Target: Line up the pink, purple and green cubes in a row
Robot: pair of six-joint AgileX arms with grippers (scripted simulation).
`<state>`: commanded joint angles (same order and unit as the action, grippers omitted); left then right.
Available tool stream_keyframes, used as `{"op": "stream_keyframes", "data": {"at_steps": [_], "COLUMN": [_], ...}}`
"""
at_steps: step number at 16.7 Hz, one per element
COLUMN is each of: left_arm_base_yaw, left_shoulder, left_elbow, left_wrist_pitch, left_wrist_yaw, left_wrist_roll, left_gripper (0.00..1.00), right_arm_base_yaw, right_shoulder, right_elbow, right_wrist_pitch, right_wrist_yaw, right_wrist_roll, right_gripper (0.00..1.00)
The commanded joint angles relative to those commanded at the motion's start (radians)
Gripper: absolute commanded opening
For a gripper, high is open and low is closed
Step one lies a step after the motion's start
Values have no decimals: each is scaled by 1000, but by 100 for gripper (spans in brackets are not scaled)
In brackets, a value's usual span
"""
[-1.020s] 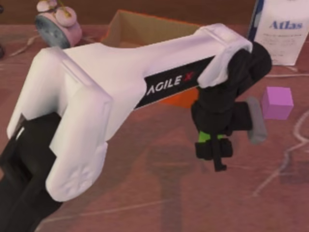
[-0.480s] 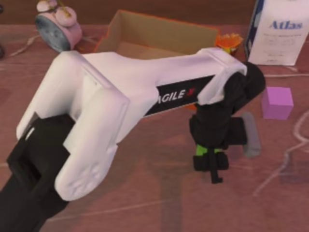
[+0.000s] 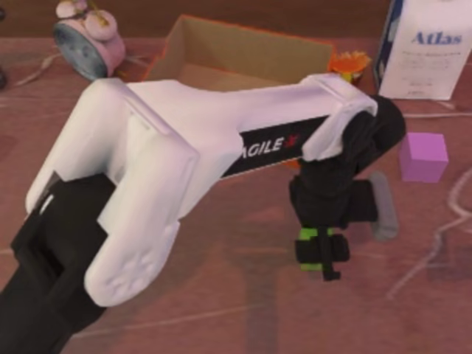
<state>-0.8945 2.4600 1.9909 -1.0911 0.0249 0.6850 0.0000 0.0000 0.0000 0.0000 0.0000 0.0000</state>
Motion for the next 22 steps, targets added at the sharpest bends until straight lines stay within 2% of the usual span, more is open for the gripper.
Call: {"op": "stream_keyframes", "data": {"at_steps": [4, 5, 14, 22], "left_arm_base_yaw": [0, 0, 2, 23], "left_shoulder": [0, 0, 0, -41], "left_elbow": [0, 0, 4, 196], "left_wrist_pitch": [0, 0, -4, -238], "left_wrist_yaw": [0, 0, 0, 0], "left_wrist_roll": [0, 0, 1, 1], "left_gripper": [98, 100, 100, 100], "right_arm_base_yaw": [0, 0, 0, 0], "right_shoulder": [0, 0, 0, 0], "right_elbow": [0, 0, 0, 0], "right_wrist_pitch": [0, 0, 0, 0], "right_wrist_yaw": [0, 0, 0, 0], "right_wrist_roll": [0, 0, 0, 0], "right_gripper": [100, 100, 100, 100]}}
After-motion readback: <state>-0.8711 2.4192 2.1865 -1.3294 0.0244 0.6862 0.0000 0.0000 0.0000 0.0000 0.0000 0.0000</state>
